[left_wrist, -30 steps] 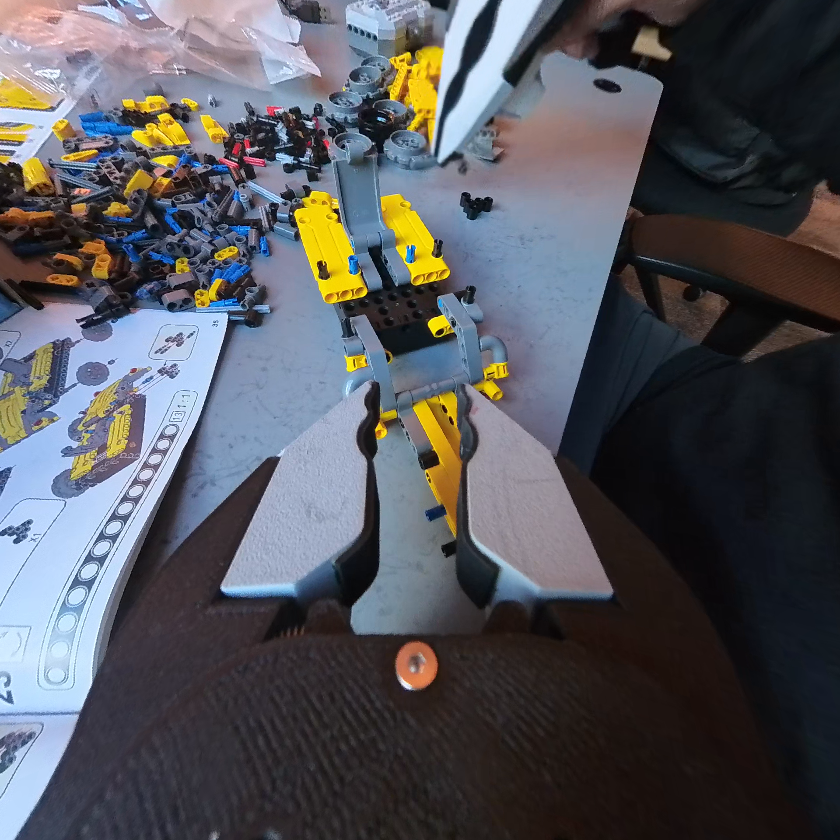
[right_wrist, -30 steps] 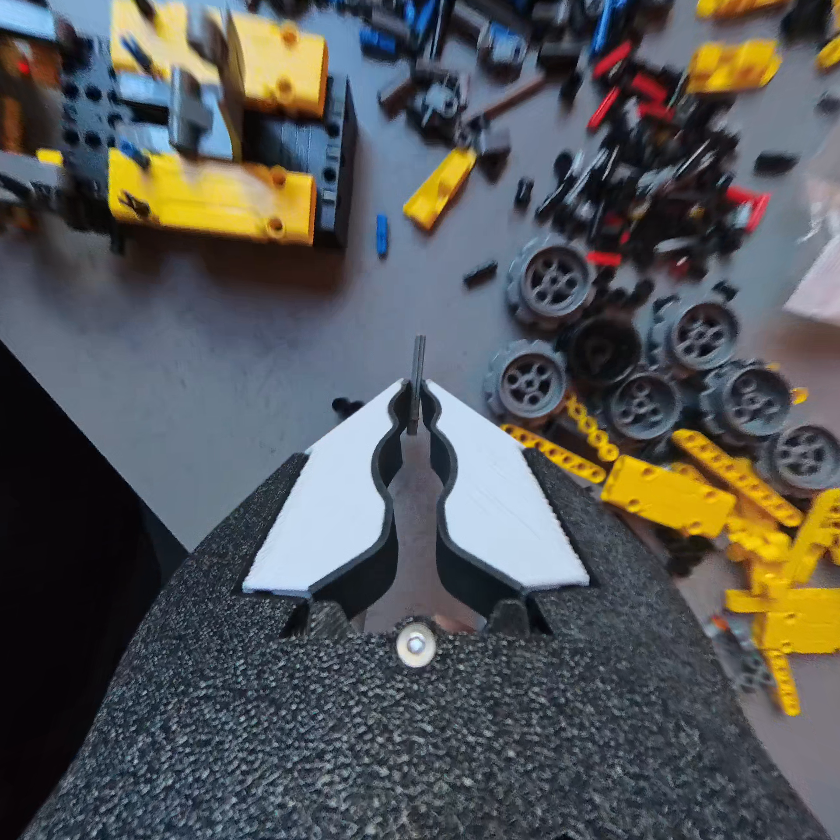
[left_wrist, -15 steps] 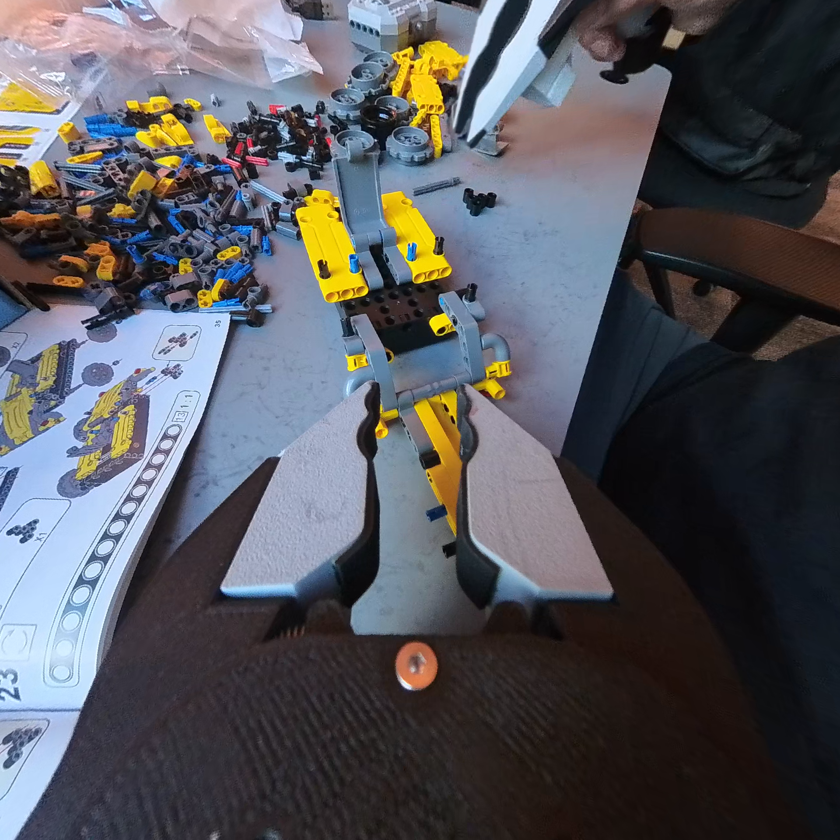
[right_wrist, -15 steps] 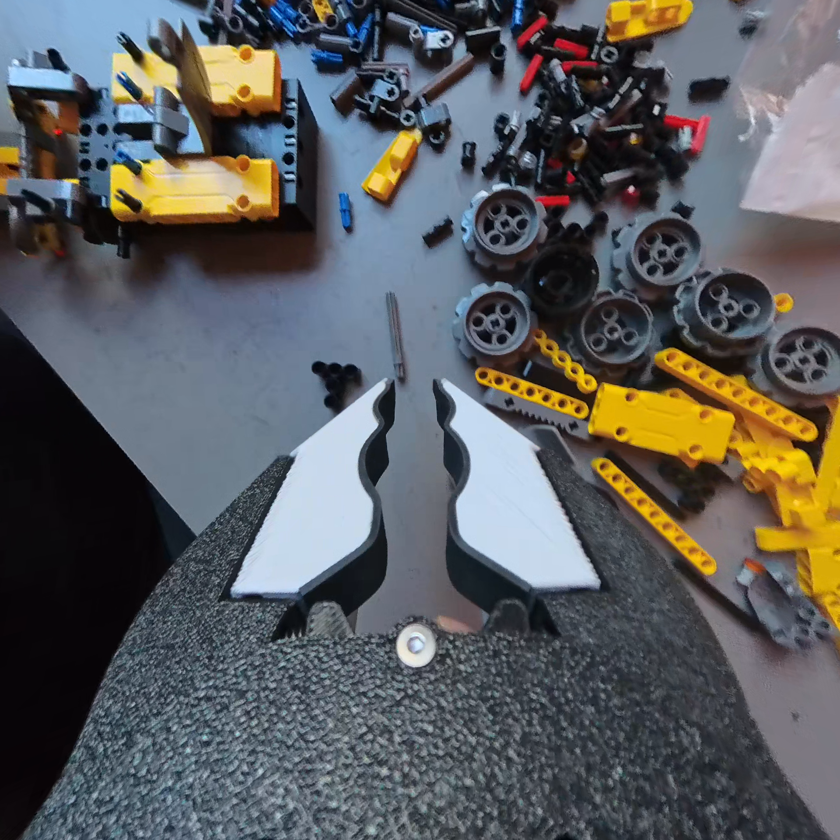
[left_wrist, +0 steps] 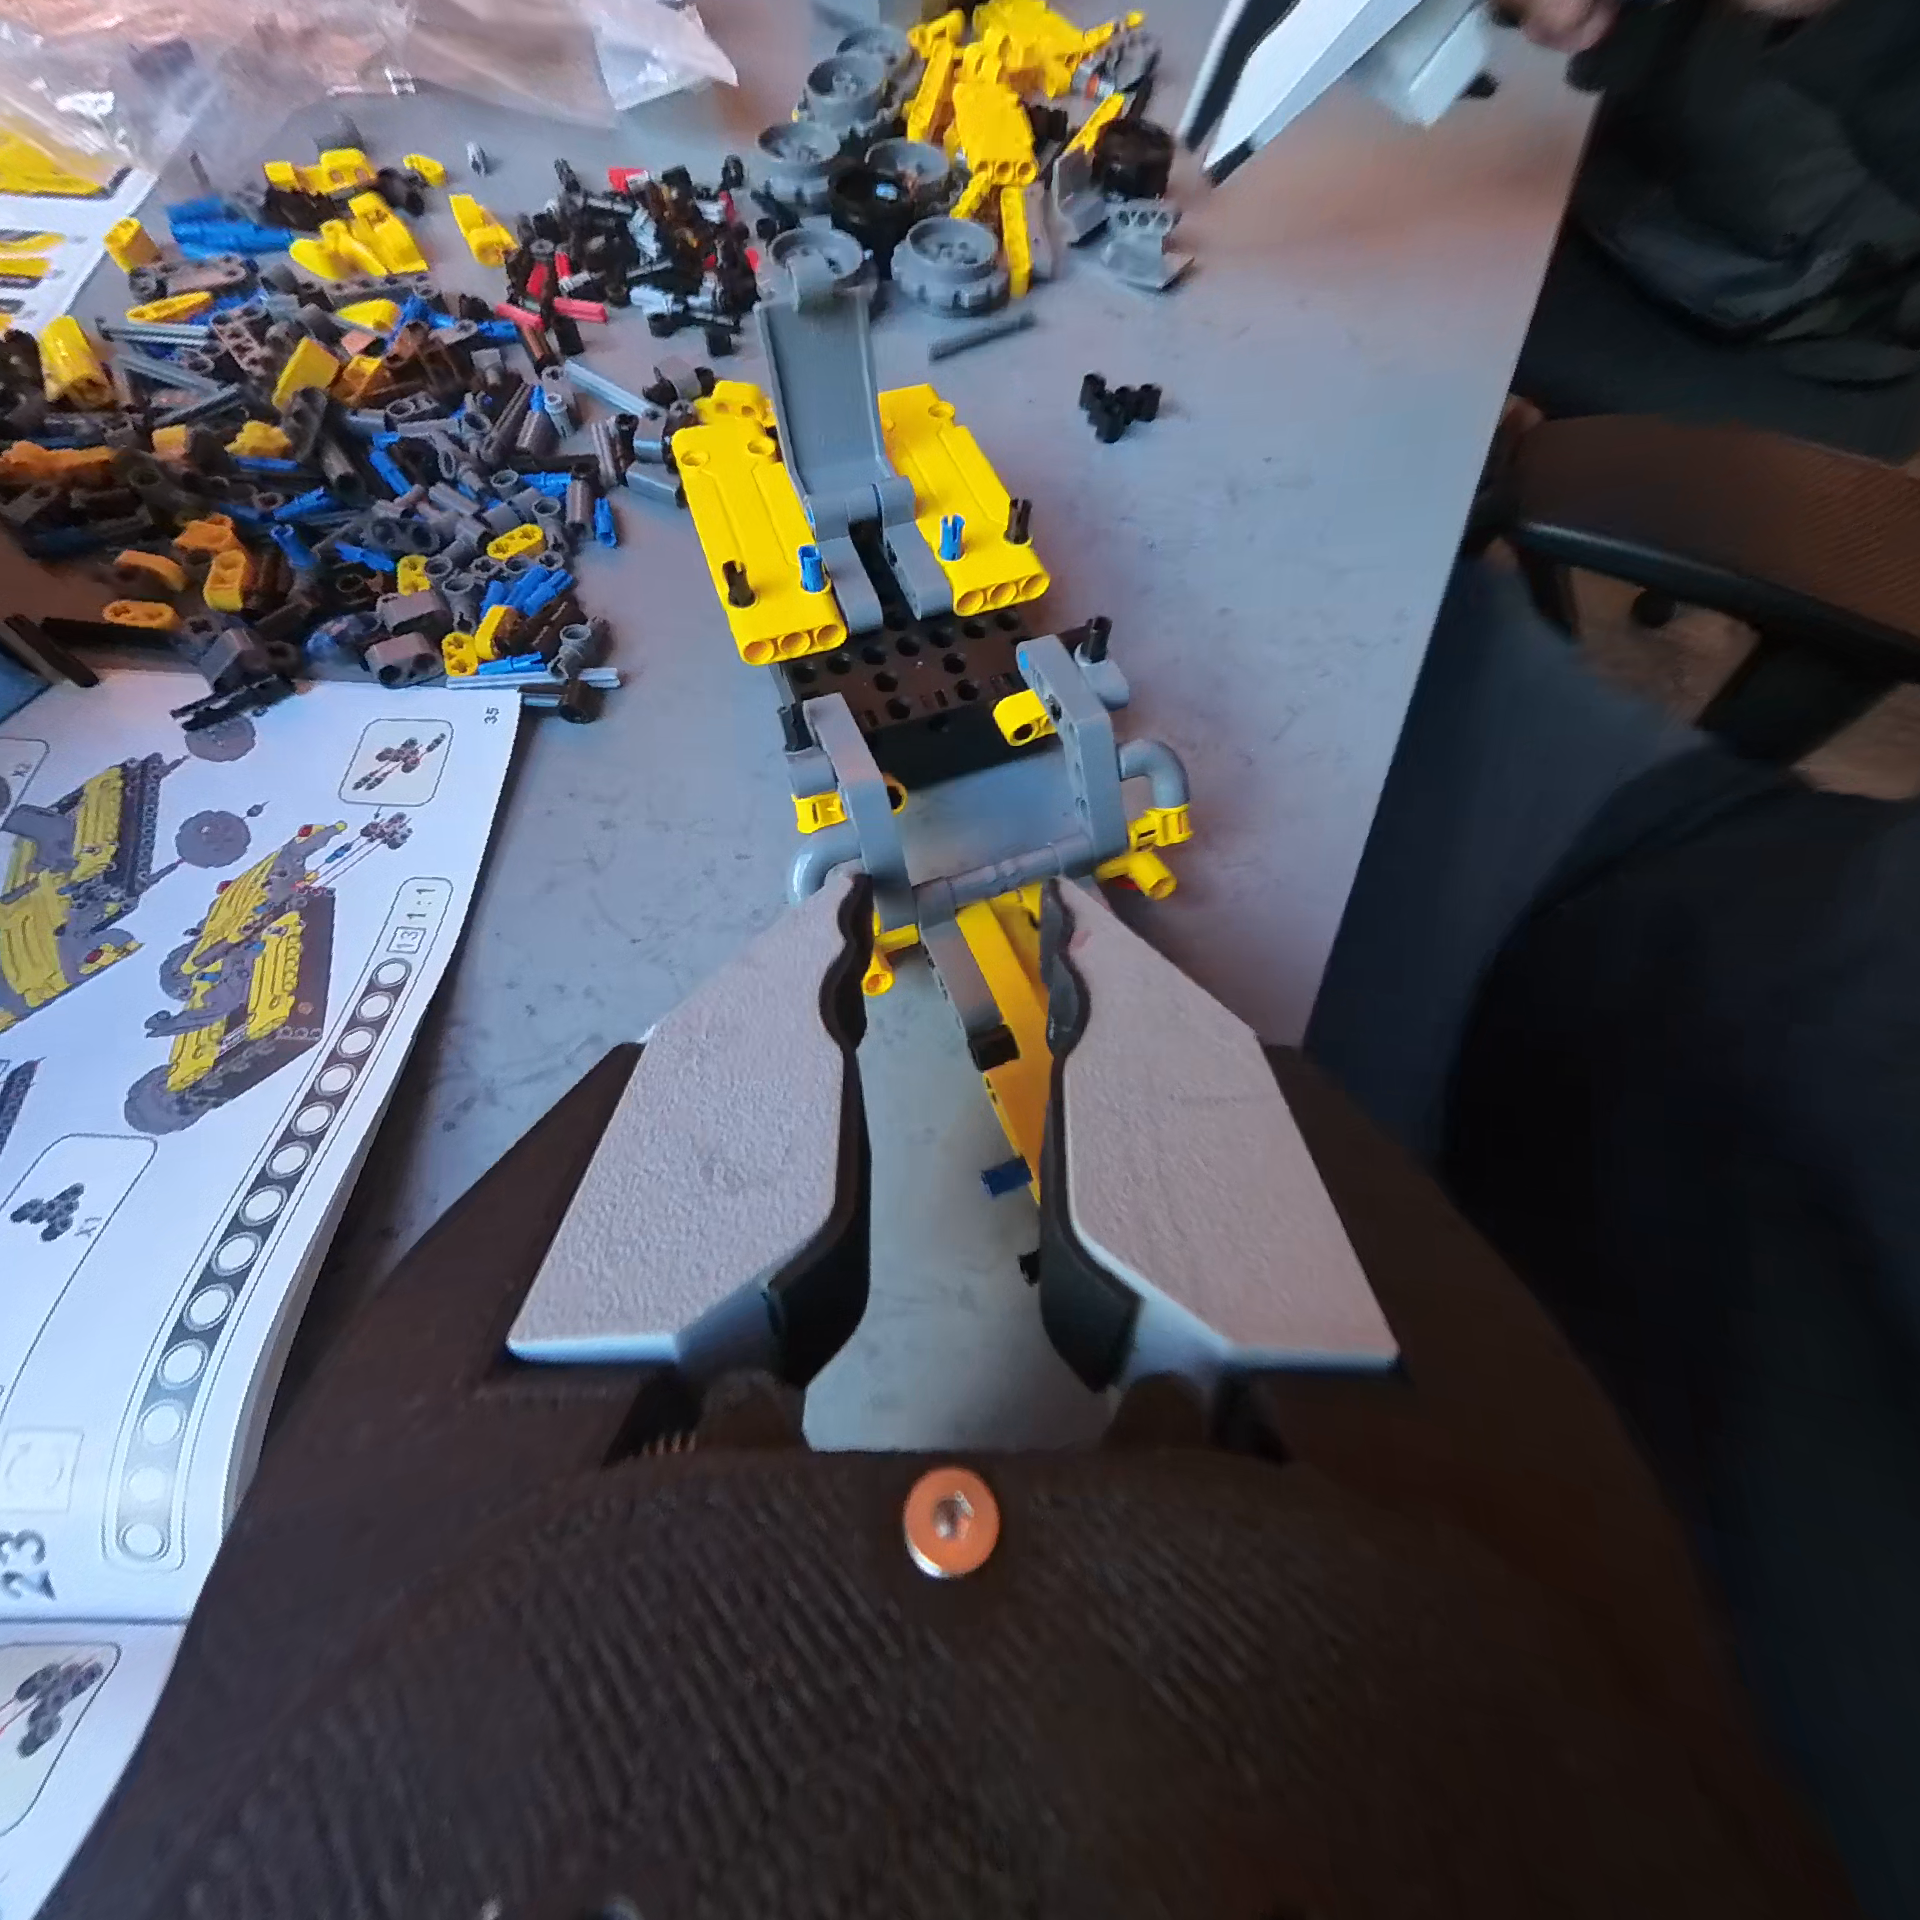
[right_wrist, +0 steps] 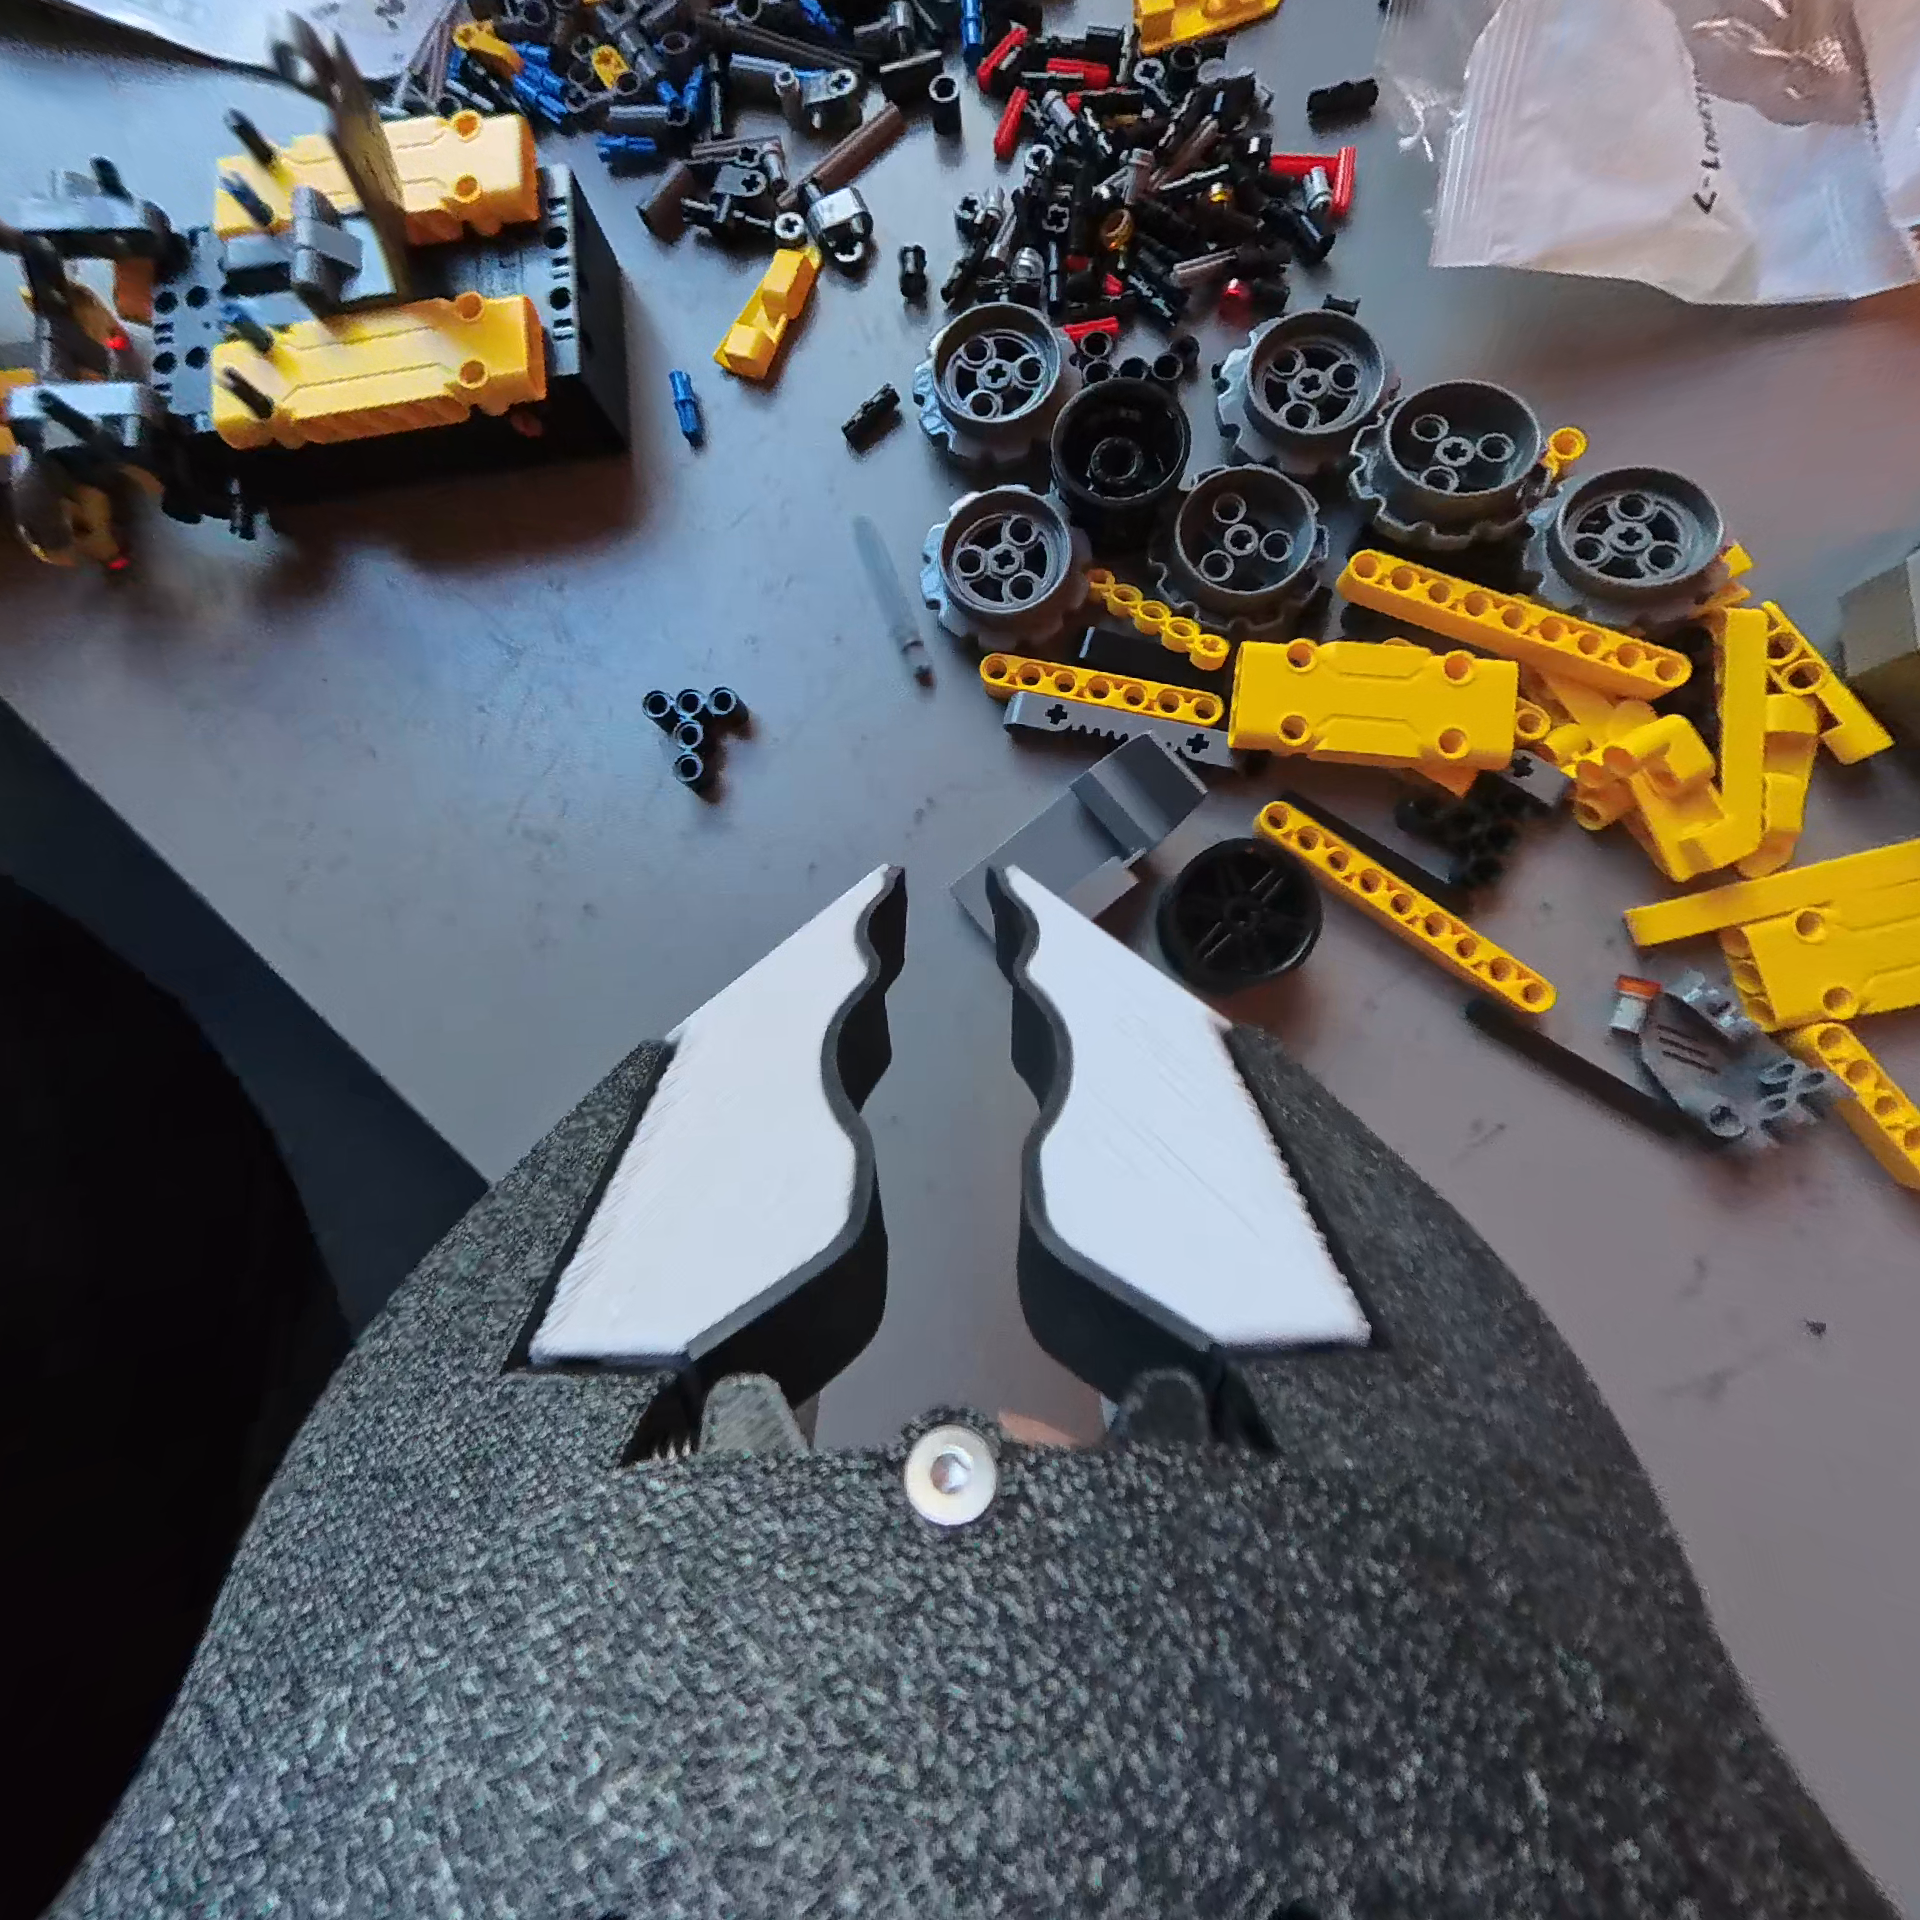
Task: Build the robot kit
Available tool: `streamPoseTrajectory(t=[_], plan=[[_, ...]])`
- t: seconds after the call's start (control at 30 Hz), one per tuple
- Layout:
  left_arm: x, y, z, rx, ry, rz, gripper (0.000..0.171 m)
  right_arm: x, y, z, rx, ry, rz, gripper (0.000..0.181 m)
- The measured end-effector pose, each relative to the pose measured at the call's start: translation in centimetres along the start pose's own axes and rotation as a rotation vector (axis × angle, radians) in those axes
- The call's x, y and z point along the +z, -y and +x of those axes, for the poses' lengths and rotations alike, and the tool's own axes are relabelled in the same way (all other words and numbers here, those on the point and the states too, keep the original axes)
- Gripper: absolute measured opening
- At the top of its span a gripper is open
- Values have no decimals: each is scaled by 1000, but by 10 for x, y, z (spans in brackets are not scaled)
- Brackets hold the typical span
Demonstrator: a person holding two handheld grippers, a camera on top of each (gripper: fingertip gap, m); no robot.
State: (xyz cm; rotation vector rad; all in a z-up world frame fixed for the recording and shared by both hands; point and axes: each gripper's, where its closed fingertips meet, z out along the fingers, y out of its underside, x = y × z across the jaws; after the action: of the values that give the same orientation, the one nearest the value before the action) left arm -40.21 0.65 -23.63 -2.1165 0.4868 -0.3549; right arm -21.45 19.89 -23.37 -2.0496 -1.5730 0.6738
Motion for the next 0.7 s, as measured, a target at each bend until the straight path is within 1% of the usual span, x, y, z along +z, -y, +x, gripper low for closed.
streamPoseTrajectory(t=[0.07, 0.17, 0.2, 0.27, 0.3, 0.33, 0.4, 0.43, 0.53, 0.6, 0.7], plan=[[0, 0, -5, -3, 44, -2, 29, -8, -3, -7, -3, 12, -2, 16], [-7, -6, -12, -39, 147, -6, 27, -30, -13, -19, -38, -11, 1, 16], [-11, -11, -9, -60, 180, 1, 28, -39, -19, -26, -39, -15, 16, 16], [-20, -25, 6, -80, 248, 40, 21, -60, -33, -43, -31, -15, 62, 16], [-28, -29, 21, -103, 266, 79, 15, -70, -44, -54, -26, -12, 85, 16], [-37, -31, 38, -137, 288, 120, 16, -80, -58, -66, -25, -6, 104, 17], [-54, -32, 85, -191, 253, 183, 17, -97, -92, -89, -32, -3, 116, 17], [-60, -36, 109, -194, 256, 183, 20, -105, -111, -99, -39, -8, 111, 17], [-69, -73, 168, -150, 344, 108, 17, -131, -162, -126, -37, -1, 107, 17], [-70, -98, 207, -165, 348, 57, 16, -150, -190, -146, -23, 22, 125, 17], [-74, -120, 253, -163, 368, 4, 15, -174, -229, -172, -20, 13, 153, 17]])
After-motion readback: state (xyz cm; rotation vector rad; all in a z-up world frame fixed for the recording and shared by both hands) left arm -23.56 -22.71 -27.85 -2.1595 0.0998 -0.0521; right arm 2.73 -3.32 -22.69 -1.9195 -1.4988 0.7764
